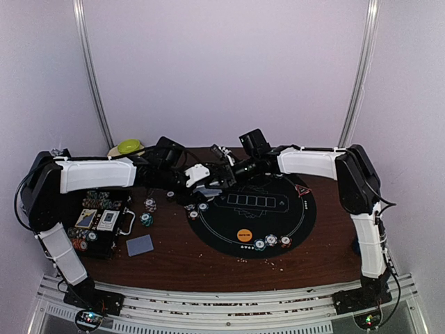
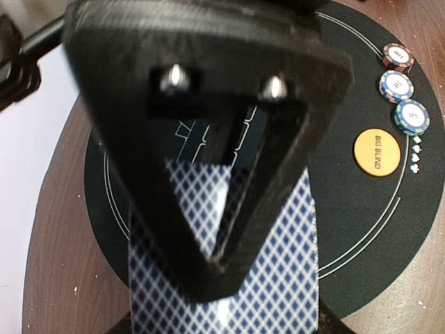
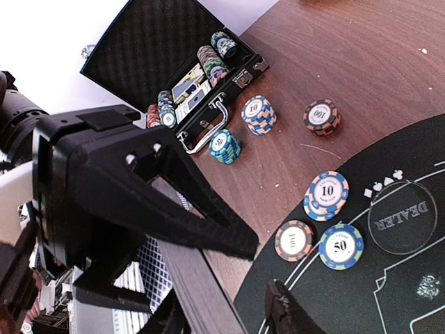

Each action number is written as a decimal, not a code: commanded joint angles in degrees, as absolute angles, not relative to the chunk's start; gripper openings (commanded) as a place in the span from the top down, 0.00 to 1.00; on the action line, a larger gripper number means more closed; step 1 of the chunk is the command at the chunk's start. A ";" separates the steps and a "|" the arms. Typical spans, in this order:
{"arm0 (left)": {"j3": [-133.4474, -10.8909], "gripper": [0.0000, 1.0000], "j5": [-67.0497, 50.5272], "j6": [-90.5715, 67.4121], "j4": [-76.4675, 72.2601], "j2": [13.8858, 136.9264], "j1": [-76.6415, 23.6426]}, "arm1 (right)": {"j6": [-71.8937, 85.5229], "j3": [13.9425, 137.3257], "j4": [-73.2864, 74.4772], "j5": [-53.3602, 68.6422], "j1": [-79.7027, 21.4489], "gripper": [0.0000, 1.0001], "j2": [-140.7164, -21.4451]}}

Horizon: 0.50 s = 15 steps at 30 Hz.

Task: Distribute texas hold em gaming equipment
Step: Pick up the poker card from the face-down deck piles.

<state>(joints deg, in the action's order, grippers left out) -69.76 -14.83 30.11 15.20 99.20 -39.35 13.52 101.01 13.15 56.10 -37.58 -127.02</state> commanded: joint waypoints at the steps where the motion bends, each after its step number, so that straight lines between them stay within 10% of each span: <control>1: -70.22 0.97 -17.06 30.77 13.45 96.25 -39.67 | 11.24 98.87 14.56 50.73 -34.78 0.65 -125.23; 15: -69.61 0.97 -16.18 30.78 12.64 96.32 -39.70 | 8.04 100.18 19.51 61.32 -34.72 0.61 -123.14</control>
<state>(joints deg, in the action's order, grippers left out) -69.73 -14.20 30.15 15.59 99.20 -39.22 10.07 100.03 16.53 59.46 -35.53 -125.89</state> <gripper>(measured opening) 0.566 0.356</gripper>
